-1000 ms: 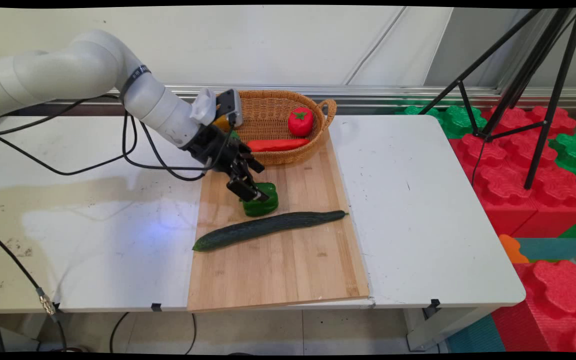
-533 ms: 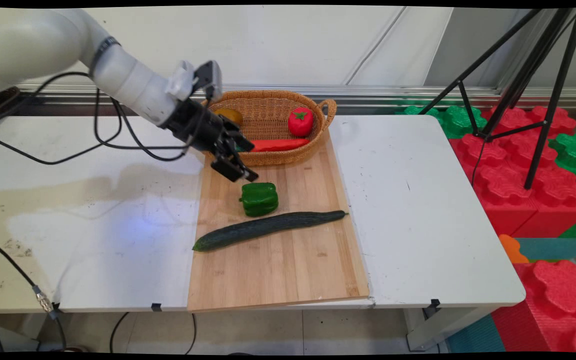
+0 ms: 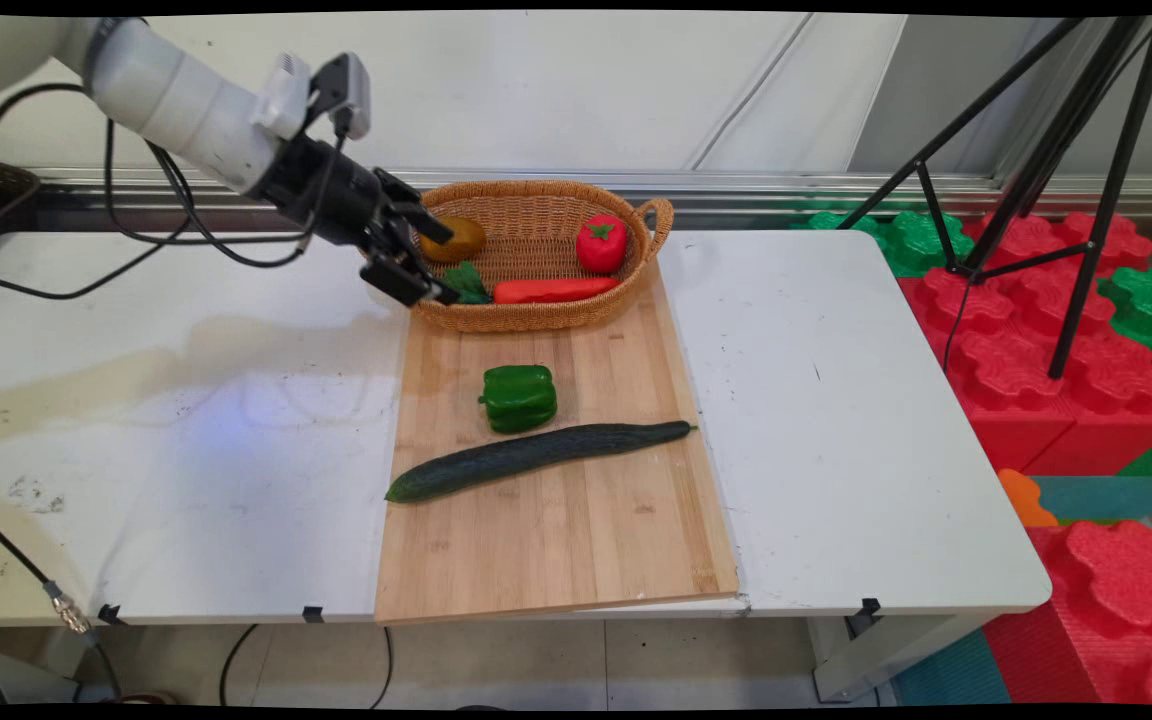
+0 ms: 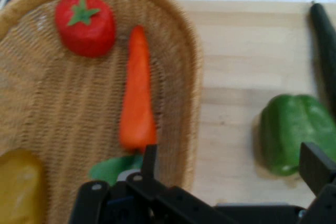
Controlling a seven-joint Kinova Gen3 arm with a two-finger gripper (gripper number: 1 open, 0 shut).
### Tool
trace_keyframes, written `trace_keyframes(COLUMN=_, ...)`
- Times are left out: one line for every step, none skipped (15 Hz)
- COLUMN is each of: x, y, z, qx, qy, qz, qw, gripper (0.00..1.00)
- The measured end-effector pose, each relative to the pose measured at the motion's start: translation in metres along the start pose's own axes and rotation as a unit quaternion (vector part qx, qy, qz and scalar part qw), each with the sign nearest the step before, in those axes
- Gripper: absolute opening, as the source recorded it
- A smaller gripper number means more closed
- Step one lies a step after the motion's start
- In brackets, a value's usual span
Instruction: Pick up the potato from the vegetable basket
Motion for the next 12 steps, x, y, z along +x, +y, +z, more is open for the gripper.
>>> trace_keyframes(x=-0.002, y=-0.007, z=-0.005, qx=0.010, qy=-0.003, qz=0.002, qw=0.9999, gripper=1.00)
trace_keyframes(x=-0.004, y=-0.013, z=-0.010, qx=0.018, qy=-0.006, qz=0.004, qw=0.9998, gripper=1.00)
trace_keyframes(x=-0.006, y=-0.020, z=-0.013, qx=0.028, qy=-0.010, qz=0.007, qw=0.9995, gripper=1.00)
trace_keyframes(x=-0.007, y=-0.027, z=-0.016, qx=0.039, qy=-0.013, qz=0.010, qw=0.9991, gripper=1.00)
trace_keyframes(x=-0.008, y=-0.034, z=-0.019, qx=0.048, qy=-0.016, qz=0.012, qw=0.9986, gripper=1.00)
trace_keyframes(x=-0.009, y=-0.041, z=-0.020, qx=0.058, qy=-0.020, qz=0.015, qw=0.9980, gripper=1.00)
trace_keyframes(x=-0.010, y=-0.049, z=-0.020, qx=0.069, qy=-0.024, qz=0.018, qw=0.9972, gripper=1.00)
trace_keyframes(x=-0.011, y=-0.055, z=-0.019, qx=0.077, qy=-0.028, qz=0.020, qw=0.9964, gripper=1.00)
trace_keyframes(x=-0.012, y=-0.059, z=-0.018, qx=0.082, qy=-0.031, qz=0.021, qw=0.9959, gripper=1.00)
trace_keyframes(x=-0.013, y=-0.065, z=-0.016, qx=0.089, qy=-0.035, qz=0.024, qw=0.9951, gripper=1.00)
trace_keyframes(x=-0.014, y=-0.071, z=-0.013, qx=0.096, qy=-0.040, qz=0.027, qw=0.9942, gripper=1.00)
trace_keyframes(x=-0.014, y=-0.077, z=-0.008, qx=0.102, qy=-0.045, qz=0.030, qw=0.9934, gripper=1.00)
